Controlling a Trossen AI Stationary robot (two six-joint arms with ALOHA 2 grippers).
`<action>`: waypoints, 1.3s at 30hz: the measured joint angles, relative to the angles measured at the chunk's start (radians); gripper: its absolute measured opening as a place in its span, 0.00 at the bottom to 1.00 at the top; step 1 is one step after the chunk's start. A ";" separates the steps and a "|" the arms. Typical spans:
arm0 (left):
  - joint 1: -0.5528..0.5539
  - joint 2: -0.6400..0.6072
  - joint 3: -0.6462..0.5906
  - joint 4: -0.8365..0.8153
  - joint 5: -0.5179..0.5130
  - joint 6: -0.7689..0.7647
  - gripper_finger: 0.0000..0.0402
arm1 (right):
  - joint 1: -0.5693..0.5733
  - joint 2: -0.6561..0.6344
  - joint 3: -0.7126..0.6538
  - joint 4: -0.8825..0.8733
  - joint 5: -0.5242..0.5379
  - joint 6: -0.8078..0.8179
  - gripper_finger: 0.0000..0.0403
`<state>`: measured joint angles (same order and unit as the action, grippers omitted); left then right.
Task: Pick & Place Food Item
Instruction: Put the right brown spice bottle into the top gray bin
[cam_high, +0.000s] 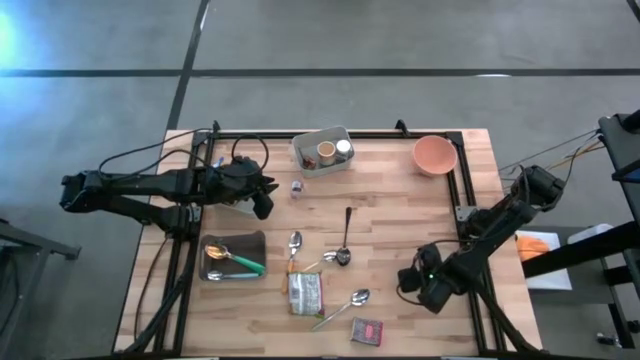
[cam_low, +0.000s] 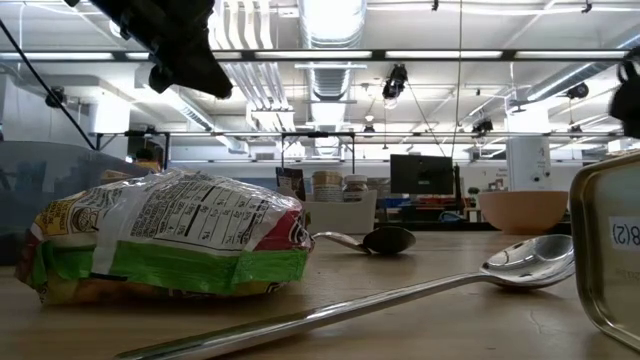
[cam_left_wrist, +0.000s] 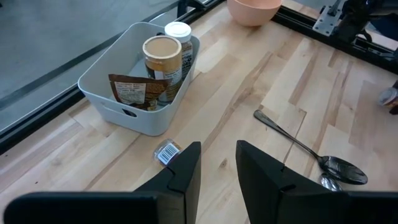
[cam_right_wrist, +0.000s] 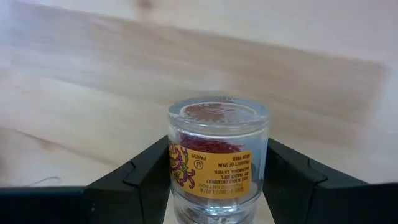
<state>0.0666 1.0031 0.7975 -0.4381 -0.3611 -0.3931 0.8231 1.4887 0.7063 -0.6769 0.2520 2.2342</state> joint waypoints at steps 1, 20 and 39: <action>0.000 0.000 0.000 0.000 0.000 0.000 0.27 | -0.009 0.000 0.000 0.018 0.023 -0.019 0.51; 0.000 0.000 0.000 0.000 0.000 0.020 0.27 | -0.223 -0.001 0.002 0.222 0.245 -0.357 0.51; 0.000 0.000 0.000 0.001 0.000 0.038 0.27 | -0.643 -0.002 0.007 0.273 -0.145 -1.004 0.52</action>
<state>0.0668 1.0031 0.7975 -0.4376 -0.3611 -0.3550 0.1803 1.4872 0.7132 -0.4038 0.1070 1.2297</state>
